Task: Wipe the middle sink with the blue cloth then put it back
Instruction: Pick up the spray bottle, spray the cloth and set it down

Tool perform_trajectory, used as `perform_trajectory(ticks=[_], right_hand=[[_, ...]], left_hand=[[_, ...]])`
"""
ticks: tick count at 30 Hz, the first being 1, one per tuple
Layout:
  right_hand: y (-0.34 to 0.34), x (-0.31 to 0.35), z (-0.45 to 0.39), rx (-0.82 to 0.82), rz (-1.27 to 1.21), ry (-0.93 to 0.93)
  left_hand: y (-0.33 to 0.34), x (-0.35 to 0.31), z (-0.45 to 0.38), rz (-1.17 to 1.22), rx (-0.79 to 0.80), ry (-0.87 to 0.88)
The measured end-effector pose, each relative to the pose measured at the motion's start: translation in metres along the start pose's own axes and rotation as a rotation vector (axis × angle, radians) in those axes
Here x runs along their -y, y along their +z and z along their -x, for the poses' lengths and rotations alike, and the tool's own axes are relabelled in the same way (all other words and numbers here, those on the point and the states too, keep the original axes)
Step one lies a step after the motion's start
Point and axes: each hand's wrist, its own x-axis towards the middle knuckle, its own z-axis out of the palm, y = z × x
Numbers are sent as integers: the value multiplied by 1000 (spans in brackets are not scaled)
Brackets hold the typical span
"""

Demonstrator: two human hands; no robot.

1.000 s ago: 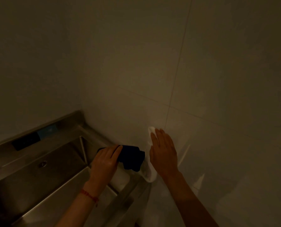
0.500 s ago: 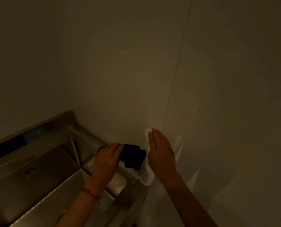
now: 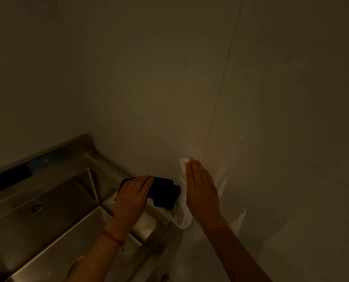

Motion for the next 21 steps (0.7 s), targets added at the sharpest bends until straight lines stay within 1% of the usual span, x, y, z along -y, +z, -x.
perform_trajectory(ticks=[4,15,21], right_hand=[[2,-1,-1,-11,41,-11],[10,-8,-5,-112,16,-16],[15,-14,-8,-137,2,-76]], left_hand=[[-1,0,1,9,8,11],[-9,-2,-3,14,-12,19],[-8,1,-2,-7,-1,14]])
